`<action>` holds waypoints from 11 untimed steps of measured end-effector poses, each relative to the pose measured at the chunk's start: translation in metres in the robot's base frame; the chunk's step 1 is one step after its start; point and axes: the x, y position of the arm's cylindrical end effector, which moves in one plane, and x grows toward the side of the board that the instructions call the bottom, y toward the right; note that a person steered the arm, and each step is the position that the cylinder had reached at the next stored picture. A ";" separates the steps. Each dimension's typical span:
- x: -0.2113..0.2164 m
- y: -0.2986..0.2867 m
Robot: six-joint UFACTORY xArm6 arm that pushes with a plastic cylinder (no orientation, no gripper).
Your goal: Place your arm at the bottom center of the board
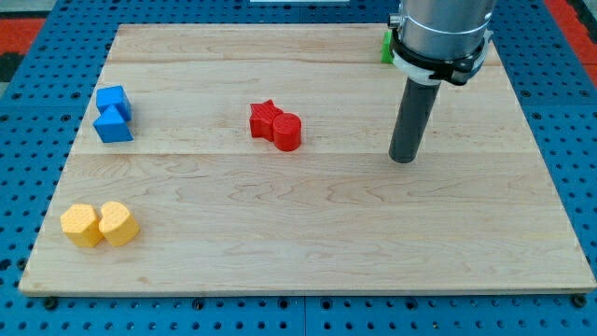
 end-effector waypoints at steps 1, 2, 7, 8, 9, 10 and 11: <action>0.000 0.000; 0.000 0.004; -0.008 -0.001; -0.013 -0.007; -0.015 -0.011; 0.066 -0.054; 0.136 -0.165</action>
